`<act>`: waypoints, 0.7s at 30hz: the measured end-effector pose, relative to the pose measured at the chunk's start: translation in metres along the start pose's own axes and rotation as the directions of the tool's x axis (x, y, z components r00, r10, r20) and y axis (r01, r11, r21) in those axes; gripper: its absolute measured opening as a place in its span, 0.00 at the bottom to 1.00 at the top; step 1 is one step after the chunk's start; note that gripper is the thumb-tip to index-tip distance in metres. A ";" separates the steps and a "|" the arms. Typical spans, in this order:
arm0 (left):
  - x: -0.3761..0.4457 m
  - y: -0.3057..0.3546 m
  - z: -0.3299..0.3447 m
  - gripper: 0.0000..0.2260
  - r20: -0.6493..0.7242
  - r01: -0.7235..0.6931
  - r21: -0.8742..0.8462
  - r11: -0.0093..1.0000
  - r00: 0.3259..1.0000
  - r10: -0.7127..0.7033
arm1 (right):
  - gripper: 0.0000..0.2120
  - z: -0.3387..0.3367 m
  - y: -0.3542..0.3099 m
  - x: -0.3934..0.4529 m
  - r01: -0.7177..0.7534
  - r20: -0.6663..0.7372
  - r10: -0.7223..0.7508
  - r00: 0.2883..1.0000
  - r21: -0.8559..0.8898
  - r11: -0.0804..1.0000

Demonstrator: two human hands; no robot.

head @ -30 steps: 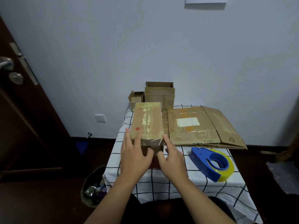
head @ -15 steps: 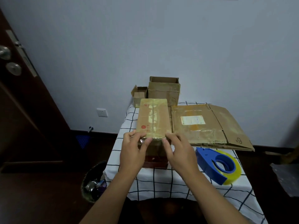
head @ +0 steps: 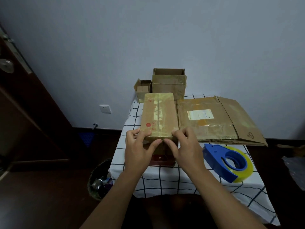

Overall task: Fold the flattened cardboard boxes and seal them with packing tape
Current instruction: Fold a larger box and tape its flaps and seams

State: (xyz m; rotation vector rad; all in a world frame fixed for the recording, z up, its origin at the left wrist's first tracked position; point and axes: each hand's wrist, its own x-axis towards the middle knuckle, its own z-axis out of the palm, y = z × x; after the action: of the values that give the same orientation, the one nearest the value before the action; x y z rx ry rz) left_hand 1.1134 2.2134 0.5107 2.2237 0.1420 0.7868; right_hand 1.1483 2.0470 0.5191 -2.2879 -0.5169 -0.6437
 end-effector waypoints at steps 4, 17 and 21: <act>0.001 0.002 0.001 0.24 -0.006 0.016 0.004 1.000 1.000 -0.016 | 0.17 -0.002 -0.001 0.001 -0.014 0.000 0.014 1.000 0.024 1.000; 0.010 -0.006 -0.018 0.08 0.144 0.017 -0.100 0.995 0.990 -0.002 | 0.18 -0.004 -0.003 0.007 -0.016 0.049 0.019 0.999 -0.068 0.998; 0.011 -0.006 -0.030 0.13 0.241 0.031 -0.198 0.980 0.970 0.018 | 0.17 -0.009 -0.002 0.009 -0.017 0.094 0.022 0.995 -0.059 0.998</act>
State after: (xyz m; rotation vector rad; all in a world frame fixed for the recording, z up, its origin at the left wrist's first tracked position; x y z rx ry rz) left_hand 1.1058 2.2396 0.5277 2.1041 -0.0484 0.4960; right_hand 1.1513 2.0434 0.5312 -2.3840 -0.5263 -0.5487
